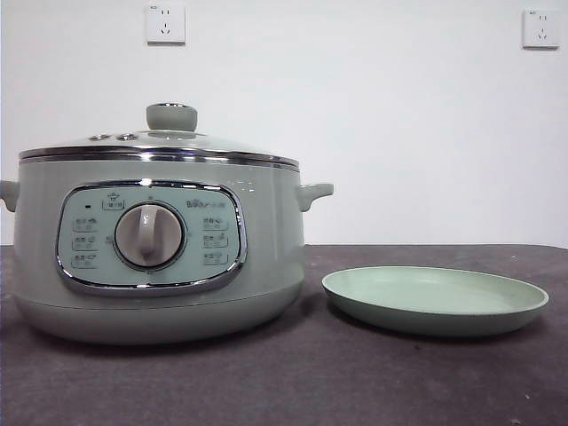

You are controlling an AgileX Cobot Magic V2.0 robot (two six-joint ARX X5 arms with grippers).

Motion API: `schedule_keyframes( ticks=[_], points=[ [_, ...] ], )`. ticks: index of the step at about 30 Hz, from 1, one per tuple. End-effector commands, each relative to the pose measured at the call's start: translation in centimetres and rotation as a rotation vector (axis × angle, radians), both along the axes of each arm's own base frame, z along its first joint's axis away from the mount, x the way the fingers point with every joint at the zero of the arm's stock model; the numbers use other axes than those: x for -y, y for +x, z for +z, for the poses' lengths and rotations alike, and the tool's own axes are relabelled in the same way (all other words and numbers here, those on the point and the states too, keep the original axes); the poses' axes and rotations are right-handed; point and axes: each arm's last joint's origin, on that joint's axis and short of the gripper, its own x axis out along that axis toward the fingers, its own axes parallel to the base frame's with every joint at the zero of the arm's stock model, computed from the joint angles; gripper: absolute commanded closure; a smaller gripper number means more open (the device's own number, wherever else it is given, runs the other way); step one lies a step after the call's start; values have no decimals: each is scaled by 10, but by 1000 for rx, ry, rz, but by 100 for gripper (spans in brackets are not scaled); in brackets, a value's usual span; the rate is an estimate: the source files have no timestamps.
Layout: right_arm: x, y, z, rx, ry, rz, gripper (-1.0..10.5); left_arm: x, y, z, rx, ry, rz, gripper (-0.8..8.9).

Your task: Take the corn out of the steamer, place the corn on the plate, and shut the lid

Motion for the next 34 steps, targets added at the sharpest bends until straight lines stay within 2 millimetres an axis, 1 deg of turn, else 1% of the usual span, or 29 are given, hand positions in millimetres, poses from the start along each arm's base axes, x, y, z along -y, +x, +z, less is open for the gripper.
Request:
schedule_keyframes(
  ticks=[1, 4, 10, 13, 17, 18, 19, 20, 22, 23, 24, 25, 29, 34],
  points=[
    [-2, 6, 23, 19, -118, 63, 957, 1, 5, 20, 12, 111, -64, 822],
    [-5, 15, 45, 1, -169, 149, 957, 3, 13, 41, -6, 158, -127, 822],
    [-12, 41, 80, -101, -243, 372, 948, 6, 36, 79, -66, 194, -270, 818],
    [-16, 54, 91, -171, -263, 476, 947, 9, 48, 93, -115, 165, -357, 817],
    [-18, 67, 97, -244, -285, 569, 944, 11, 64, 105, -176, 128, -466, 811],
    [-19, 70, 97, -257, -294, 575, 935, 12, 68, 107, -190, 123, -477, 797],
    [-19, 73, 98, -265, -300, 579, 897, 12, 72, 109, -201, 123, -479, 734],
    [-19, 75, 98, -268, -298, 579, 836, 12, 75, 111, -208, 124, -478, 646],
    [-19, 77, 97, -272, -299, 576, 660, 13, 82, 114, -215, 124, -483, 418],
    [-19, 78, 96, -275, -300, 573, 596, 14, 85, 115, -218, 125, -485, 364],
    [-19, 79, 96, -279, -297, 571, 537, 15, 88, 116, -223, 125, -485, 362],
    [-19, 79, 96, -282, -292, 569, 507, 16, 92, 117, -228, 131, -477, 365],
    [-20, 81, 97, -277, -278, 561, 504, 25, 108, 122, -214, 179, -441, 365],
    [-20, 82, 98, -277, -260, 549, 505, 50, 127, 125, -231, 262, -417, 374]
  ],
)
